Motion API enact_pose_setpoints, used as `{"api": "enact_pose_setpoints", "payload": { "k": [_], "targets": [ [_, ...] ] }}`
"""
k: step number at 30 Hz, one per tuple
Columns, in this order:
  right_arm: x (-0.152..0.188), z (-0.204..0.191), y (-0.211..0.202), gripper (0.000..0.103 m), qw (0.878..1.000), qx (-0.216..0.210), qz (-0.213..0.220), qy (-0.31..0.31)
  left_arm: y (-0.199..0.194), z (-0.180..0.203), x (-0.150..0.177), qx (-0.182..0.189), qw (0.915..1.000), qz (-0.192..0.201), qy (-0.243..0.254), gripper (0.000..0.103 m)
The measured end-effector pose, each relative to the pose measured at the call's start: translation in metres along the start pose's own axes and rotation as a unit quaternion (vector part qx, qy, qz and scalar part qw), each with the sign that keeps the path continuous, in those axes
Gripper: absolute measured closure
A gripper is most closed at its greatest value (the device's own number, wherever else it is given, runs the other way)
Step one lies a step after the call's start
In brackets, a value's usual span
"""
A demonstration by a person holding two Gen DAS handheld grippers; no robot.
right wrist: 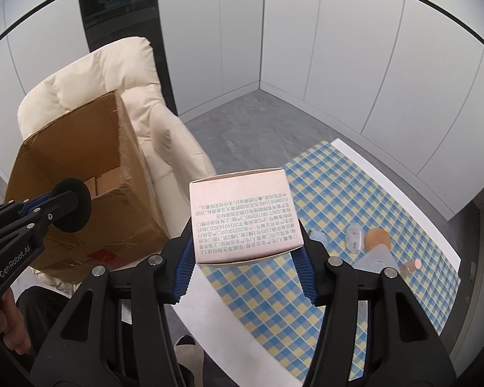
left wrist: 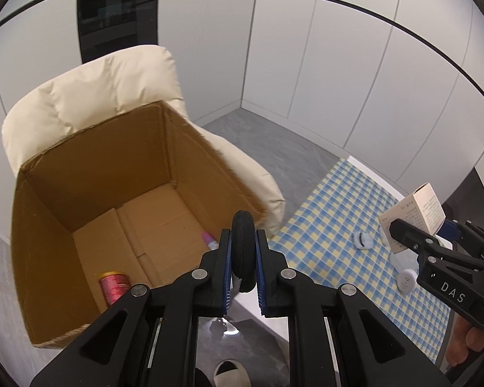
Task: Organize objects
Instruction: 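Lift the printed box with the right tool and carry it over the cardboard box, then lower the printed box into the cardboard box and open the right tool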
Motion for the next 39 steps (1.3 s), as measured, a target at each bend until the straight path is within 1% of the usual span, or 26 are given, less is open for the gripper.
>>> {"api": "enact_pose_setpoints", "payload": {
  "k": [8, 22, 25, 31, 37, 38, 39],
  "targets": [
    [-0.009, -0.034, 0.005, 0.046, 1.000, -0.015, 0.001, -0.021, -0.007, -0.036, 0.000, -0.017, 0.9996, 0.005, -0.023, 0.091],
    [-0.021, -0.086, 0.010, 0.046, 0.998, -0.041, 0.006, -0.051, -0.016, -0.082, 0.003, -0.048, 0.9975, 0.014, -0.050, 0.091],
    [-0.023, -0.100, 0.011, 0.046, 0.997, -0.049, 0.007, -0.061, -0.019, -0.098, 0.005, -0.057, 0.9965, 0.015, -0.058, 0.091],
    [-0.027, -0.129, 0.014, 0.046, 0.995, -0.063, 0.009, -0.076, -0.019, -0.126, 0.013, -0.062, 0.9953, 0.011, -0.074, 0.090],
    [-0.027, -0.160, 0.015, 0.046, 0.992, -0.077, 0.008, -0.095, -0.024, -0.146, 0.019, -0.068, 0.9942, 0.013, -0.082, 0.090],
    [-0.027, -0.165, 0.015, 0.046, 0.992, -0.079, 0.008, -0.099, -0.024, -0.149, 0.019, -0.068, 0.9942, 0.014, -0.082, 0.089],
    [-0.027, -0.169, 0.015, 0.046, 0.992, -0.081, 0.007, -0.101, -0.025, -0.150, 0.020, -0.068, 0.9942, 0.017, -0.081, 0.084]
  ]
}}
Point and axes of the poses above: each gripper's, at about its wrist camera, not at the fingertips, and y roughly the way its jaws point, z to its right, x to its underside, the point moved 9 cm from there along y, roughly the way its jaws point
